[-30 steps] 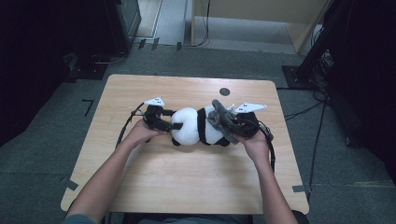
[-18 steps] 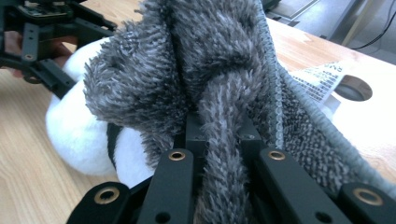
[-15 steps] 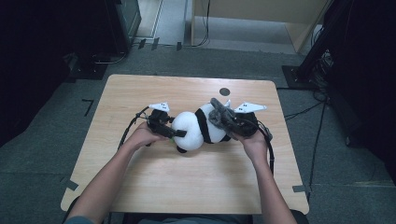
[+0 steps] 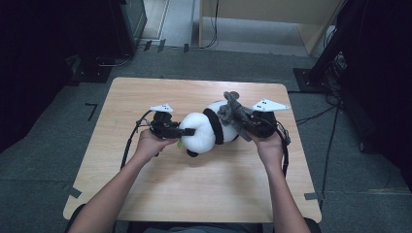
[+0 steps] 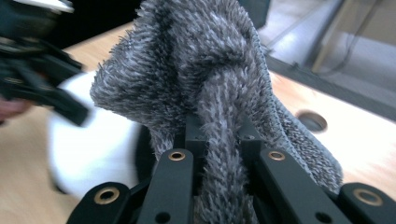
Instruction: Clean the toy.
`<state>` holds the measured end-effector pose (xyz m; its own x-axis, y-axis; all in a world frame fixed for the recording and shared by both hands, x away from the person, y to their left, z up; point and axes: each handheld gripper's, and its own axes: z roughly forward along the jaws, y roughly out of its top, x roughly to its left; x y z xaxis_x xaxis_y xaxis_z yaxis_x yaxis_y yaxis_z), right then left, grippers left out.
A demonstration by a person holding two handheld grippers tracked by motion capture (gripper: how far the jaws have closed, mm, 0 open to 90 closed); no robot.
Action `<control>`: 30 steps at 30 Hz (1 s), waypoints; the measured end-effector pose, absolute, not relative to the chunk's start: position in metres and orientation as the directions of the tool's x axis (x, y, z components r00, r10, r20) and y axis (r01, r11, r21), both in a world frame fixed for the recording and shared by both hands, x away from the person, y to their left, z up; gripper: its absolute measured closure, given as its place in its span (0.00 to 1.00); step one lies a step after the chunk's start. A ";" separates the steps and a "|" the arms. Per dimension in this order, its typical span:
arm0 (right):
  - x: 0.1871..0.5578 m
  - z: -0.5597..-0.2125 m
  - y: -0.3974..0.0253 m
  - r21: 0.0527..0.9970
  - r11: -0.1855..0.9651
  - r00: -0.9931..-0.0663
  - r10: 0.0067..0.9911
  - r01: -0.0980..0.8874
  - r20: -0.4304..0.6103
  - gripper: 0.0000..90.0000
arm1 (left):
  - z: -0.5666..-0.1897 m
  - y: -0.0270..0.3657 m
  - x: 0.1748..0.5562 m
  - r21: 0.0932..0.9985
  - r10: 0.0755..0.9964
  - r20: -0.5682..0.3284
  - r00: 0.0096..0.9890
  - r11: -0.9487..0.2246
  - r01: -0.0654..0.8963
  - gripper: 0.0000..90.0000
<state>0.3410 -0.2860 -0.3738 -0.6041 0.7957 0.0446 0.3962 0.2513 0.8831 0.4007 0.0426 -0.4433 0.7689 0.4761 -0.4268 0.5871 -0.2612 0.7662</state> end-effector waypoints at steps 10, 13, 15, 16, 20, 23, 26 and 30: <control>0.321 -0.391 -0.209 0.874 0.307 -0.720 0.690 0.376 0.068 0.91 | -0.441 0.039 0.381 0.782 0.531 -0.473 0.703 -0.114 0.613 0.59; 0.316 -0.401 -0.193 0.871 0.324 -0.733 0.677 0.369 0.058 0.91 | -0.446 0.041 0.381 0.763 0.517 -0.515 0.683 -0.085 0.641 0.59; 0.312 -0.406 -0.186 0.874 0.336 -0.736 0.677 0.351 0.035 0.91 | -0.447 0.041 0.380 0.755 0.522 -0.529 0.669 -0.071 0.652 0.59; 0.311 -0.408 -0.183 0.874 0.344 -0.737 0.676 0.343 0.023 0.91 | -0.447 0.041 0.380 0.752 0.525 -0.535 0.661 -0.059 0.656 0.60; 0.305 -0.417 -0.173 0.876 0.352 -0.753 0.658 0.328 0.018 0.91 | -0.448 0.041 0.379 0.742 0.532 -0.562 0.634 -0.015 0.670 0.60; 0.302 -0.422 -0.167 0.870 0.376 -0.768 0.640 0.319 0.005 0.91 | -0.448 0.043 0.379 0.734 0.538 -0.573 0.618 0.001 0.679 0.60; 0.302 -0.427 -0.163 0.862 0.405 -0.782 0.623 0.304 -0.018 0.91 | -0.448 0.043 0.379 0.730 0.549 -0.574 0.608 0.005 0.684 0.60; 0.300 -0.440 -0.151 0.810 0.502 -0.813 0.580 0.304 -0.054 0.92 | -0.448 0.045 0.380 0.719 0.538 -0.600 0.592 0.039 0.694 0.60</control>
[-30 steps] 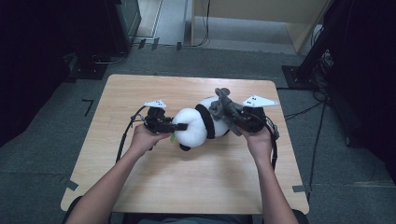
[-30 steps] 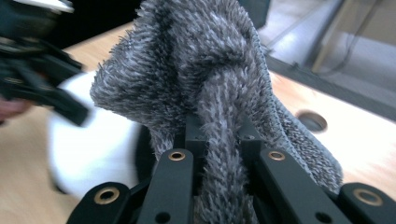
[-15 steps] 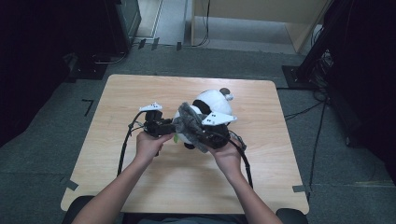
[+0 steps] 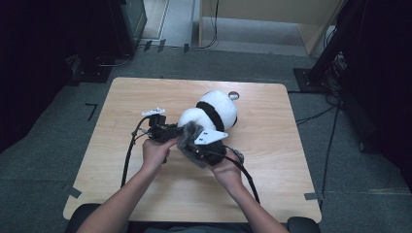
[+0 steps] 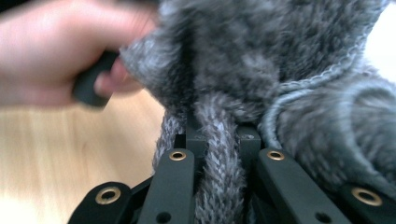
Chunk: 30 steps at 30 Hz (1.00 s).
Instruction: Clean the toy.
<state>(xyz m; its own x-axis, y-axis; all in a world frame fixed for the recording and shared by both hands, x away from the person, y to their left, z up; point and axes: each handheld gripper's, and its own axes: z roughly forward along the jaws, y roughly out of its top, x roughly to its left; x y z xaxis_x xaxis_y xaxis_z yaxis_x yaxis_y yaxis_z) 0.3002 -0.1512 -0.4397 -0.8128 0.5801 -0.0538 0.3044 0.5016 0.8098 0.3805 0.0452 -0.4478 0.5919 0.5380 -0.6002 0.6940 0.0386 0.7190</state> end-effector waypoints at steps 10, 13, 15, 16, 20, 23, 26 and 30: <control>0.302 -0.466 -0.146 0.800 0.539 -0.802 0.584 0.264 -0.128 0.92 | -0.441 0.045 0.378 0.734 0.557 -0.566 0.608 0.005 0.679 0.60; 0.305 -0.470 -0.149 0.794 0.542 -0.804 0.582 0.275 -0.119 0.92 | -0.439 0.045 0.377 0.739 0.556 -0.564 0.610 0.010 0.674 0.59; 0.306 -0.470 -0.151 0.786 0.554 -0.801 0.584 0.275 -0.131 0.92 | -0.438 0.046 0.377 0.741 0.552 -0.566 0.613 0.013 0.672 0.59; 0.307 -0.471 -0.153 0.783 0.557 -0.800 0.585 0.278 -0.132 0.92 | -0.437 0.047 0.377 0.743 0.549 -0.564 0.617 0.011 0.670 0.60; 0.314 -0.475 -0.161 0.761 0.557 -0.786 0.609 0.332 -0.103 0.92 | -0.436 0.050 0.377 0.744 0.538 -0.568 0.623 0.013 0.668 0.60; 0.319 -0.477 -0.168 0.743 0.559 -0.770 0.631 0.369 -0.092 0.92 | -0.435 0.052 0.376 0.753 0.542 -0.556 0.630 0.008 0.658 0.60; 0.326 -0.478 -0.179 0.731 0.537 -0.748 0.662 0.422 -0.054 0.92 | -0.434 0.050 0.374 0.771 0.559 -0.516 0.650 -0.028 0.636 0.60; 0.332 -0.476 -0.193 0.720 0.527 -0.725 0.687 0.452 -0.047 0.92 | -0.435 0.050 0.374 0.775 0.561 -0.510 0.652 -0.030 0.631 0.59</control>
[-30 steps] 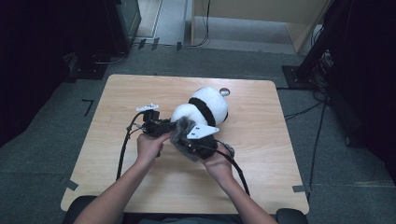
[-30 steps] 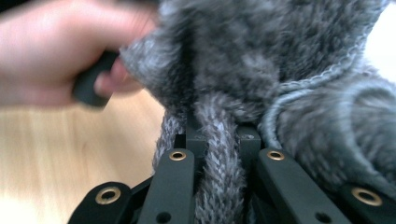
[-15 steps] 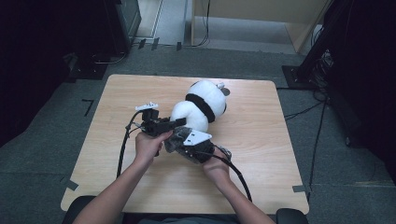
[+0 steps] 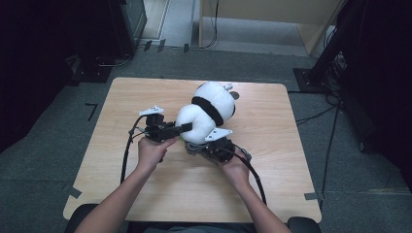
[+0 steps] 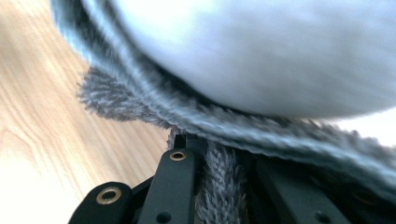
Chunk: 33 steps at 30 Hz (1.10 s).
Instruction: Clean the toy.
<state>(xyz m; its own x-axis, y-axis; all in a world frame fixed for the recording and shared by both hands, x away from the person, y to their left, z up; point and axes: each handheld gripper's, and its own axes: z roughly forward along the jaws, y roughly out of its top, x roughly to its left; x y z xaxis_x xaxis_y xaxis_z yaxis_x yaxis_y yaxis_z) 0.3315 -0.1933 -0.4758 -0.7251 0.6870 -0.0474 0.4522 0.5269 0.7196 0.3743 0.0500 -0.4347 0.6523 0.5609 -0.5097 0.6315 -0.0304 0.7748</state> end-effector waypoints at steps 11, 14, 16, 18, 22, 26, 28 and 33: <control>0.338 -0.457 -0.235 0.762 0.400 -0.629 0.777 0.509 0.012 0.92 | -0.437 0.060 0.378 0.773 0.585 -0.509 0.631 -0.013 0.635 0.59; 0.338 -0.449 -0.246 0.790 0.352 -0.603 0.797 0.503 0.029 0.92 | -0.437 0.061 0.378 0.772 0.589 -0.509 0.628 -0.012 0.636 0.59; 0.337 -0.443 -0.254 0.808 0.320 -0.585 0.810 0.495 0.038 0.92 | -0.437 0.062 0.379 0.771 0.590 -0.511 0.625 -0.009 0.637 0.59; 0.336 -0.434 -0.263 0.832 0.287 -0.569 0.821 0.475 0.042 0.92 | -0.438 0.063 0.380 0.770 0.597 -0.507 0.622 -0.012 0.638 0.59; 0.330 -0.418 -0.274 0.881 0.203 -0.556 0.827 0.428 0.080 0.92 | -0.441 0.061 0.380 0.762 0.602 -0.507 0.617 -0.021 0.647 0.59; 0.326 -0.413 -0.262 0.891 0.197 -0.591 0.802 0.409 0.094 0.92 | -0.442 0.053 0.378 0.761 0.595 -0.504 0.626 -0.036 0.647 0.59; 0.325 -0.414 -0.253 0.892 0.185 -0.616 0.778 0.413 0.124 0.92 | -0.441 0.050 0.375 0.768 0.598 -0.486 0.637 -0.055 0.638 0.59; 0.319 -0.415 -0.230 0.892 0.201 -0.668 0.731 0.405 0.138 0.92 | -0.441 0.044 0.372 0.767 0.600 -0.482 0.638 -0.062 0.639 0.60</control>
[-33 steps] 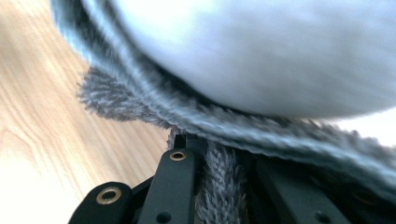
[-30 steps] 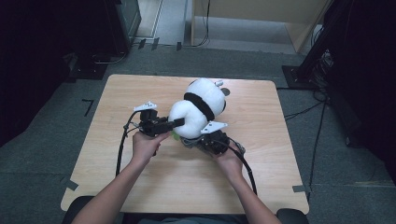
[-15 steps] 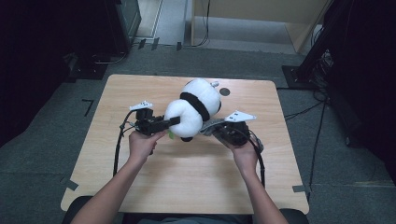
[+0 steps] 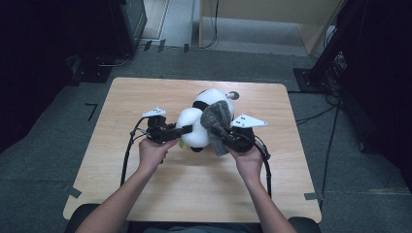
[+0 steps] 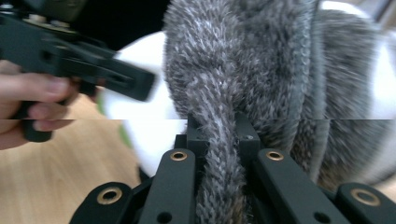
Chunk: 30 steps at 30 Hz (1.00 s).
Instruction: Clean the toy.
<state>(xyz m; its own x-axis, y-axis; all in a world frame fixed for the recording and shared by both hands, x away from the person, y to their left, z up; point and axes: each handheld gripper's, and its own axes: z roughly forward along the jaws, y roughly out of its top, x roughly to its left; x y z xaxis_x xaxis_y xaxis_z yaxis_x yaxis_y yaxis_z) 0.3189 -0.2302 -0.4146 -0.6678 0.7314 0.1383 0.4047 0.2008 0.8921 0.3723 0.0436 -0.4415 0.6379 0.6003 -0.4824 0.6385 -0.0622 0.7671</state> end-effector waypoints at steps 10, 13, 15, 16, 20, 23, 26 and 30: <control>0.304 -0.427 -0.182 0.882 0.296 -0.764 0.637 0.367 0.105 0.93 | -0.445 0.040 0.372 0.755 0.603 -0.497 0.624 -0.054 0.653 0.60; 0.302 -0.429 -0.177 0.885 0.310 -0.772 0.630 0.348 0.083 0.93 | -0.445 0.042 0.372 0.747 0.602 -0.513 0.613 -0.039 0.663 0.60; 0.301 -0.433 -0.174 0.884 0.310 -0.783 0.615 0.350 0.094 0.93 | -0.445 0.043 0.373 0.743 0.599 -0.522 0.608 -0.033 0.669 0.60; 0.300 -0.436 -0.172 0.882 0.320 -0.789 0.607 0.345 0.089 0.93 | -0.445 0.043 0.373 0.740 0.597 -0.526 0.605 -0.028 0.672 0.60; 0.297 -0.446 -0.162 0.867 0.381 -0.813 0.581 0.320 0.044 0.93 | -0.445 0.048 0.375 0.718 0.579 -0.573 0.580 0.013 0.696 0.60; 0.298 -0.456 -0.154 0.824 0.464 -0.827 0.563 0.325 0.009 0.93 | -0.442 0.050 0.376 0.721 0.557 -0.591 0.583 0.041 0.692 0.60; 0.300 -0.467 -0.152 0.814 0.489 -0.818 0.575 0.314 -0.030 0.93 | -0.437 0.049 0.372 0.754 0.568 -0.544 0.618 0.008 0.657 0.59; 0.306 -0.472 -0.157 0.800 0.513 -0.819 0.571 0.312 -0.047 0.93 | -0.438 0.052 0.373 0.744 0.567 -0.556 0.608 0.014 0.668 0.59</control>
